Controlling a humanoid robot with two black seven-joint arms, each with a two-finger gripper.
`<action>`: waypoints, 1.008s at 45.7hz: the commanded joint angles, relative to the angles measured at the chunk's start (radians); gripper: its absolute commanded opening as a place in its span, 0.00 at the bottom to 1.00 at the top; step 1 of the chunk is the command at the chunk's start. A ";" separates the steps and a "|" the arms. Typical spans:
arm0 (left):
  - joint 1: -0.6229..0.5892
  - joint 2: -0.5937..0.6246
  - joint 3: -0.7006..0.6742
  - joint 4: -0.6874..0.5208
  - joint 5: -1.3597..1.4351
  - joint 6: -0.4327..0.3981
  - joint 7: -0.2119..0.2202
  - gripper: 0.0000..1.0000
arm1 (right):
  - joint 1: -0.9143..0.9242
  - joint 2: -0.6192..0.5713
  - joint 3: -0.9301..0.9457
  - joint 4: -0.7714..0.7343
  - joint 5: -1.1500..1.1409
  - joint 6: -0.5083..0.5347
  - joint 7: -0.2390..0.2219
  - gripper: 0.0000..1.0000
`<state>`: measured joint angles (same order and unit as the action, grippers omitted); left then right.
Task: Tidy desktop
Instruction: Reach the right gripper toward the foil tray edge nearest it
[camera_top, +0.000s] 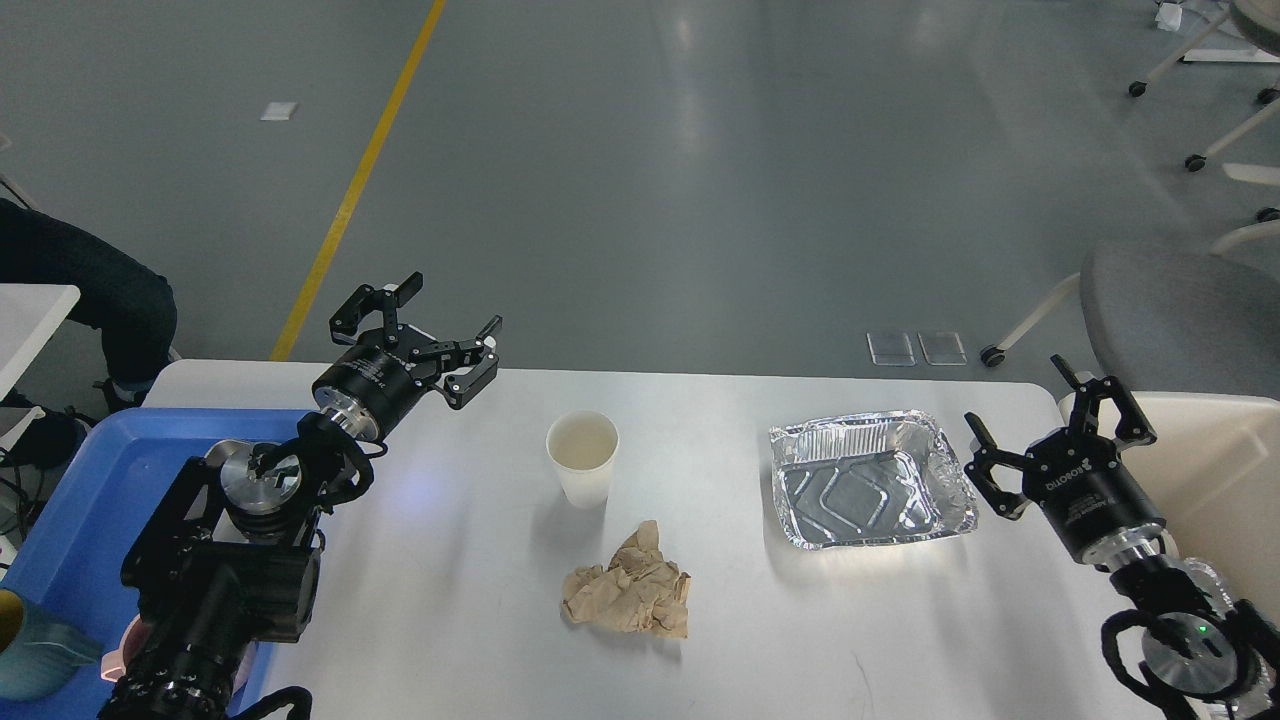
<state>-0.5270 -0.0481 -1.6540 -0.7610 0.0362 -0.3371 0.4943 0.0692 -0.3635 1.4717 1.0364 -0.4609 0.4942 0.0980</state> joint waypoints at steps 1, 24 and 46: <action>0.016 0.001 0.003 0.002 -0.001 -0.031 0.001 1.00 | -0.025 -0.178 -0.074 0.060 -0.087 0.004 0.002 1.00; 0.025 0.002 0.025 0.002 0.001 -0.053 0.006 1.00 | -0.166 -0.957 -0.131 0.353 -0.364 0.029 0.005 1.00; 0.028 0.001 0.057 0.002 0.001 -0.053 -0.002 1.00 | -0.157 -1.328 -0.126 0.597 -0.430 0.080 0.003 1.00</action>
<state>-0.5015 -0.0472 -1.5995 -0.7592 0.0368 -0.3897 0.4950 -0.0965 -1.6522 1.3424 1.6076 -0.8806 0.5735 0.1020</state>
